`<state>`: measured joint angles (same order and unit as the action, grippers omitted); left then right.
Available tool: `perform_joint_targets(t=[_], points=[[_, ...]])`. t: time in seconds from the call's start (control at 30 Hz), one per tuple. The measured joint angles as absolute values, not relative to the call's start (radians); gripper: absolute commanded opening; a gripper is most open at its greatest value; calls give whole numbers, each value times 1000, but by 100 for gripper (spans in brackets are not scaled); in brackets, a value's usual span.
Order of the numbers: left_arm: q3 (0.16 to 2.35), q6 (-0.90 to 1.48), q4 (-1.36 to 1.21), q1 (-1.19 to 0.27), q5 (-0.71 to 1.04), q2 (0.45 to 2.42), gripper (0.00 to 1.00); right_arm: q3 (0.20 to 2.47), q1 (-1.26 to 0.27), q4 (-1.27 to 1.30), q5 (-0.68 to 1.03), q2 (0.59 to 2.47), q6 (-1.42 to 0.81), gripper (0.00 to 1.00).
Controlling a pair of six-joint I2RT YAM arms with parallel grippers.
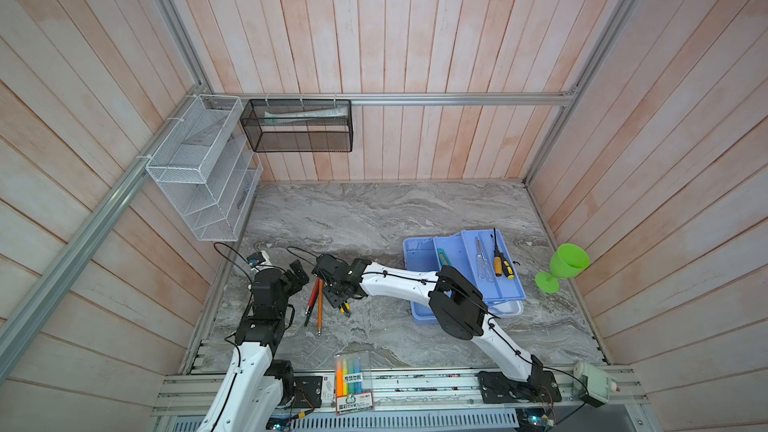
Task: Pack the tool kit
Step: 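Lower the right gripper onto the yellow-and-black box cutter and grasp it, then carry the yellow cutter into the tray while the left gripper nears the hex keys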
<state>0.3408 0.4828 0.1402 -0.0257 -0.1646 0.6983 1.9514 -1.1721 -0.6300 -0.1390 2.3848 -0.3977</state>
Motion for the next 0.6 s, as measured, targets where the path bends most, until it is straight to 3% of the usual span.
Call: perform_joint_targets(t=[0.3,0.6], points=[[341,483,140,-24,-164,698,100,1951,-1174,-637,-164,2385,-409,27],[341,479,130,-24,-129,719,100,1899,-1172,-633,-188,2344,-416,22]])
